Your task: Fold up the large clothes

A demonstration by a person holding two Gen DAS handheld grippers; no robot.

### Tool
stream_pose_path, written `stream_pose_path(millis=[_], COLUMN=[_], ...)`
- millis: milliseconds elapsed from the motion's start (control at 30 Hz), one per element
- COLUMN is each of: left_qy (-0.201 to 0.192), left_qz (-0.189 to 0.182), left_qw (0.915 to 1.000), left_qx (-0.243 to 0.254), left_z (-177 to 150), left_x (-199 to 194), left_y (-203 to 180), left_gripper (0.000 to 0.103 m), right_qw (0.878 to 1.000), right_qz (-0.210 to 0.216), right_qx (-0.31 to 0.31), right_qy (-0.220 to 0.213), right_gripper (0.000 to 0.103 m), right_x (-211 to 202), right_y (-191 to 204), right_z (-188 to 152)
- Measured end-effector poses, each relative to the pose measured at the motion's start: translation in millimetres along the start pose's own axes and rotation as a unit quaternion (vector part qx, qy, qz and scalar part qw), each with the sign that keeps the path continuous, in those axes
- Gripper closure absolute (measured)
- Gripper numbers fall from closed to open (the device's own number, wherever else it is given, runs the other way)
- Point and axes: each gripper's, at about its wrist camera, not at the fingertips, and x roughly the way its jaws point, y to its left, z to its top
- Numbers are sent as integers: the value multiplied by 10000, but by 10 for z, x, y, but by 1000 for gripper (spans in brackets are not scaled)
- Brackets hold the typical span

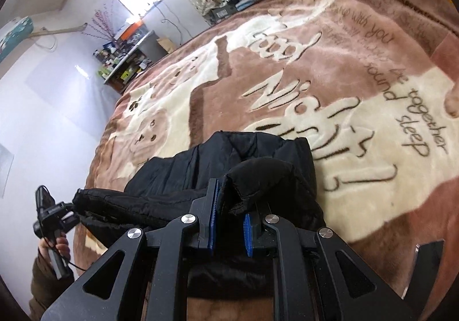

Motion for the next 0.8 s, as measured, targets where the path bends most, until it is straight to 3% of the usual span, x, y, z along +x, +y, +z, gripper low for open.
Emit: stream_pose_path(millis=[200,500,600,667,733,800], left_qy=[274,507,385,181,22,-1], left_qz=[189,48,-111,-141,17,198], left_qw=[9993,9965,9959,9959,9960,9961], left_qx=[-188,-657,-812,-873,-889,-862], left_z=[232,375,403,424,435,436], left_x=[564,985,960,903,868,855], left_y=[131,342,412,434,453,454], left_gripper=[78,71,59,39,25,21], right_qw=[9991,9891,9728,9706,9828,9911], right_qz=[-124,230,729,765,289,-286], right_qx=[234,1253,2130,2259,1822,1298], right_qy=[335,744,547,321,109,-13], right_gripper=[87,78,67,59,55,54], right_x=[523,966,927,874,796,706], right_y=[-180,-500,-691,-721,-609,-449], right_z=[210,378,374,379,409,444])
